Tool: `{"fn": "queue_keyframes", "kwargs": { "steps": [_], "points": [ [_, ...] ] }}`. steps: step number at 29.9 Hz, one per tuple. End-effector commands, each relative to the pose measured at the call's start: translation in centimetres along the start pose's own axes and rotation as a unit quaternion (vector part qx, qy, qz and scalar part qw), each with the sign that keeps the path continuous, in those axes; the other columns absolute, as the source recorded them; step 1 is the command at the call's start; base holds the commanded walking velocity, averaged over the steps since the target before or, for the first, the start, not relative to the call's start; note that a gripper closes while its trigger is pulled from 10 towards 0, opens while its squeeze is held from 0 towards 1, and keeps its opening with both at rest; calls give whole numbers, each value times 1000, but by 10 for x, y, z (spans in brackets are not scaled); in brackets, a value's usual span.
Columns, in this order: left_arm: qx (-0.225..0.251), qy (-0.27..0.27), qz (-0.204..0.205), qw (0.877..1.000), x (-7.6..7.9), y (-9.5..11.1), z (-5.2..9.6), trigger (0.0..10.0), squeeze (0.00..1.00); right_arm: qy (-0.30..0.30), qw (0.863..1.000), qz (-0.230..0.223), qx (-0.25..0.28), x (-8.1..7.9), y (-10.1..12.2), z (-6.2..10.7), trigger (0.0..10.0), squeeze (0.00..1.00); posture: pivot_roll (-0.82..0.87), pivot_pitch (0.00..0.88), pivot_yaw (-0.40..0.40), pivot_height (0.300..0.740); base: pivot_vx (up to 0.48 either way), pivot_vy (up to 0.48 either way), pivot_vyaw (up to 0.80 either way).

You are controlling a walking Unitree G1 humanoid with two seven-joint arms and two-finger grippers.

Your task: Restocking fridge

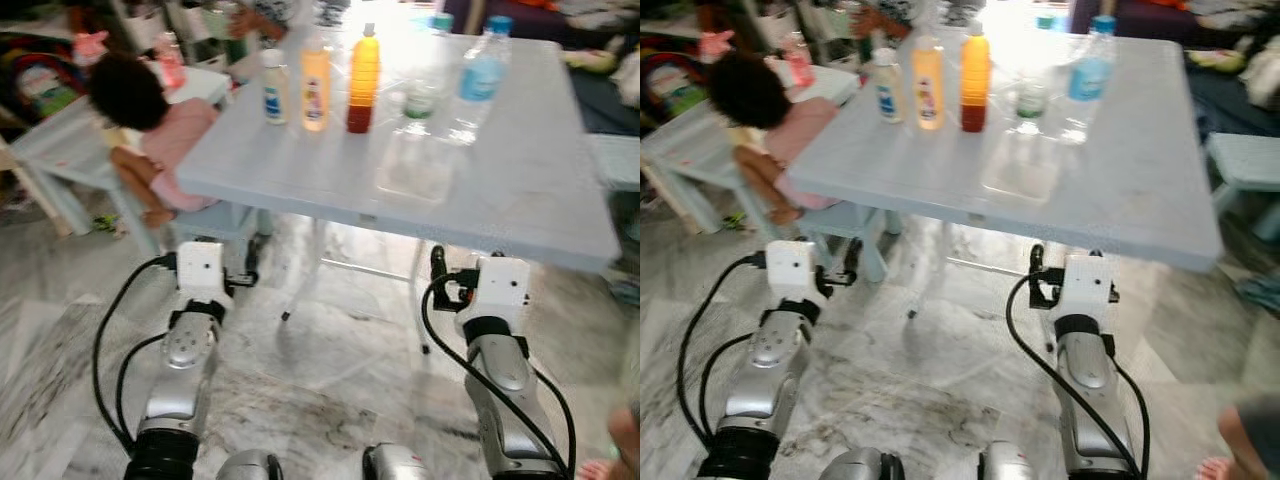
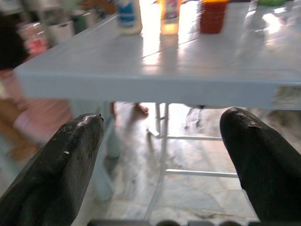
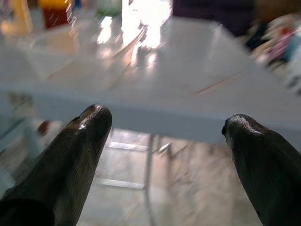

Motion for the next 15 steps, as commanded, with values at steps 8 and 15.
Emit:
{"fn": "queue_keyframes", "kwargs": {
  "steps": [8, 15],
  "points": [
    [26, 48, -17, 998, -38, 19, 20, 10000, 0, -11, 998, 2, 59, 6, 36, 3, 10000, 0, 29, 81, 72, 740, 0, 361, -738],
    [25, 27, -12, 999, -29, 15, 21, 10000, 0, 4, 998, 2, 66, -2, 39, 1, 10000, 0, 20, 87, 74, 740, 0, 0, 0]
  ]
}}
Point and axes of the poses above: a point about 5 cm out from each wrist's last joint towards the gripper, its own z axis pointing back from the gripper into the wrist, its own y axis along the axis of the wrist's last joint, x = y × z, the point moved 6 cm from there along -z, pointing out of the wrist towards the gripper
